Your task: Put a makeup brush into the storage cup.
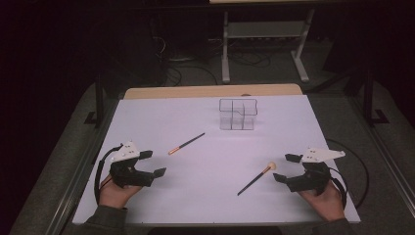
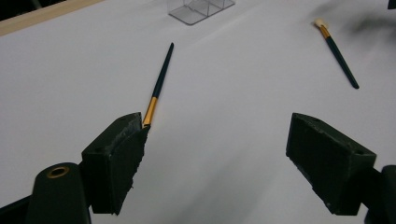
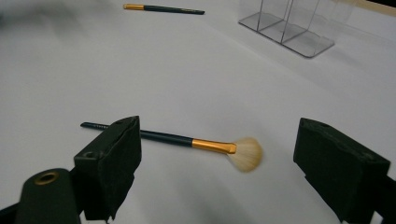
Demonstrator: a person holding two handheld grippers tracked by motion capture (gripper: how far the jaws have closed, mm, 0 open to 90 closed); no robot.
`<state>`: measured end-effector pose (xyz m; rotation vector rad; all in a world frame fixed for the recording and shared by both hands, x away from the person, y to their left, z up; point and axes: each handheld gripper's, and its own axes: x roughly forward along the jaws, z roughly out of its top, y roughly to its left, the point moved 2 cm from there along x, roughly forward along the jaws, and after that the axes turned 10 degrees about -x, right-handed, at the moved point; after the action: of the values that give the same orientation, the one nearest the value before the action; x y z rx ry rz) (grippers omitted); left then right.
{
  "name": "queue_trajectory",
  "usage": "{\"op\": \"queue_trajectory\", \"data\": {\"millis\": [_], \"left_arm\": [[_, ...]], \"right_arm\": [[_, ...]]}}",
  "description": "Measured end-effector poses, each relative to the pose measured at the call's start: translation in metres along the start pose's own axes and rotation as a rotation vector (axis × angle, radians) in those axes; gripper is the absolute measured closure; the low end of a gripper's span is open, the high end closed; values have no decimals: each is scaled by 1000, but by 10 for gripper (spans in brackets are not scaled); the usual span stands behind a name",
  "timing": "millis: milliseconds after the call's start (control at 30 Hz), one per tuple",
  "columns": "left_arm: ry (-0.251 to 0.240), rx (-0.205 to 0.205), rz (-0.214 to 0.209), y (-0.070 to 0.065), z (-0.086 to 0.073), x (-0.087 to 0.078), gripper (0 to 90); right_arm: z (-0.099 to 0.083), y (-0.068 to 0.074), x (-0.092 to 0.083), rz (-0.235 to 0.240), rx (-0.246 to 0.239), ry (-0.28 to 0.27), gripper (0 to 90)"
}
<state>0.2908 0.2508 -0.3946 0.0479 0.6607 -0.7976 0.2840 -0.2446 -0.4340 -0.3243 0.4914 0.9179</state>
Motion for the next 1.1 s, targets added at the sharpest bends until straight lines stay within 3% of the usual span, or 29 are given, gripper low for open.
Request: {"op": "queue_trajectory", "data": {"millis": [333,567,800,1100], "left_arm": [[48,12,-16,-1,19,2,182],[58,47,-9,-6,32,-1,191],[74,49,-15,-7,47,-1,197],[128,96,-8,-6,65,10,208]], "right_arm": [[2,0,0,-5,-7,4,142],[3,0,1,2,-13,2,142],[5,2,0,4,-15,0,142],[7,3,0,6,-21,-3,142]]}}
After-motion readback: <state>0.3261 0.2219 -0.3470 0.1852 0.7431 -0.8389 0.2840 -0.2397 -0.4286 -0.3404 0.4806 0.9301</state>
